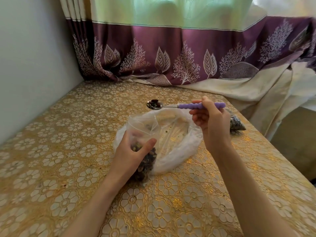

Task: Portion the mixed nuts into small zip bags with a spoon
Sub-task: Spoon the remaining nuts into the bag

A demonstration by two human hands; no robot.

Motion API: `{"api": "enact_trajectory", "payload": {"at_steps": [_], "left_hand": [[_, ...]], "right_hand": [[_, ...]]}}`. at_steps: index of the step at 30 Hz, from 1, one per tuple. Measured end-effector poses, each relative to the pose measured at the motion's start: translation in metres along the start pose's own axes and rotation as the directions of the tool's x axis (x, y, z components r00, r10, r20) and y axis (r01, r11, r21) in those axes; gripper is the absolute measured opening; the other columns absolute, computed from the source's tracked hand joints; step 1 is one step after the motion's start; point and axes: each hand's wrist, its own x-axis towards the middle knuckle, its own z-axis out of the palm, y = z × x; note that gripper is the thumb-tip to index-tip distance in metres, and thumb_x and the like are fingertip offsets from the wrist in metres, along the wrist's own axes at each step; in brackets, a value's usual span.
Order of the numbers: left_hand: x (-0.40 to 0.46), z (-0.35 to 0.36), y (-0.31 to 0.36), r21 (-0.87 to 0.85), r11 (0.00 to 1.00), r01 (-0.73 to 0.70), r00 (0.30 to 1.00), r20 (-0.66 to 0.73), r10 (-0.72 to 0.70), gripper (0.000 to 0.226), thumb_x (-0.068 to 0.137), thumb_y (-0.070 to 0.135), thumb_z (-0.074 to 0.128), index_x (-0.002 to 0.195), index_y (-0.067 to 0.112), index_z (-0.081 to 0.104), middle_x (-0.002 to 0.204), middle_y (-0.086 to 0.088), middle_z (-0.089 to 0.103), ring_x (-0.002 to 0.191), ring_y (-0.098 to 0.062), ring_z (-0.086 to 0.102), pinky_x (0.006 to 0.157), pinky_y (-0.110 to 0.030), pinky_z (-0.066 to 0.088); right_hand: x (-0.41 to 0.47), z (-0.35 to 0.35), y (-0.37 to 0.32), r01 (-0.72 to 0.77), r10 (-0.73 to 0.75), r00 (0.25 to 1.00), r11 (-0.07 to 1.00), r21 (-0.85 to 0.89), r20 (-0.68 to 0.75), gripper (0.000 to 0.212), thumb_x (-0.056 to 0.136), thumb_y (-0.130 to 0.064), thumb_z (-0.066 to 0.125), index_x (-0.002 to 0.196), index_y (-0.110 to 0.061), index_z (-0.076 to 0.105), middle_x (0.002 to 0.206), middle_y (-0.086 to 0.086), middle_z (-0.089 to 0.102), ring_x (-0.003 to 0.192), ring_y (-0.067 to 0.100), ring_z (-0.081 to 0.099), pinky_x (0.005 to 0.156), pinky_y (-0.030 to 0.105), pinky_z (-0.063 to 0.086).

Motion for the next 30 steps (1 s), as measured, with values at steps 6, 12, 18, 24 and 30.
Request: {"api": "enact_trajectory", "payload": {"at_steps": [6, 12, 18, 24, 30], "left_hand": [[0.000, 0.000, -0.002, -0.007, 0.999, 0.037, 0.999, 0.004, -0.037, 0.050, 0.059, 0.067, 0.062, 0.096, 0.038, 0.049, 0.092, 0.011, 0.065, 0.083, 0.004, 0.061, 0.062, -0.007, 0.043], [0.000, 0.000, -0.004, -0.045, 0.999, 0.029, 0.999, -0.012, -0.030, 0.045, 0.060, 0.064, 0.068, 0.096, 0.043, 0.051, 0.093, 0.018, 0.066, 0.086, 0.007, 0.061, 0.070, -0.014, 0.045], [0.000, -0.001, -0.003, -0.051, 0.999, -0.012, 0.998, -0.060, 0.009, 0.052, 0.063, 0.061, 0.067, 0.095, 0.021, 0.059, 0.088, 0.024, 0.064, 0.083, 0.006, 0.061, 0.071, -0.014, 0.046], [0.000, -0.008, 0.012, -0.153, 0.987, -0.041, 0.995, -0.094, 0.027, 0.040, 0.062, 0.061, 0.071, 0.086, 0.030, 0.061, 0.089, 0.023, 0.066, 0.082, 0.003, 0.064, 0.072, -0.020, 0.048], [0.007, -0.027, 0.018, -0.235, 0.967, -0.100, 0.966, -0.255, 0.038, 0.044, 0.061, 0.060, 0.070, 0.094, 0.033, 0.059, 0.088, 0.014, 0.069, 0.083, -0.006, 0.067, 0.066, -0.021, 0.054]], "right_hand": [[-0.007, 0.004, -0.010, 0.091, -0.079, 0.981, 0.994, -0.057, 0.179, 0.024, 0.088, -0.015, 0.052, 0.071, -0.006, 0.069, 0.065, 0.014, 0.069, 0.052, 0.013, 0.054, 0.045, 0.019, 0.038], [-0.009, 0.003, -0.011, 0.138, -0.084, 0.938, 0.981, -0.139, 0.337, 0.021, 0.079, -0.013, 0.053, 0.071, -0.015, 0.071, 0.078, 0.035, 0.064, 0.056, 0.015, 0.054, 0.048, 0.020, 0.039], [-0.003, 0.000, -0.009, 0.082, -0.087, 0.979, 0.996, 0.035, 0.186, 0.033, 0.096, -0.017, 0.048, 0.070, -0.006, 0.067, 0.081, 0.020, 0.072, 0.058, 0.013, 0.051, 0.049, 0.019, 0.038], [0.004, -0.011, 0.009, -0.090, 0.088, 0.995, 0.993, -0.072, -0.038, 0.035, 0.098, -0.023, 0.049, 0.072, -0.005, 0.064, 0.065, 0.006, 0.071, 0.052, 0.009, 0.053, 0.049, 0.017, 0.040], [0.007, -0.013, 0.032, 0.009, -0.026, 0.999, 0.869, -0.495, -0.027, 0.042, 0.097, -0.028, 0.051, 0.061, -0.015, 0.068, 0.067, 0.004, 0.072, 0.056, 0.007, 0.058, 0.058, 0.021, 0.045]]}}
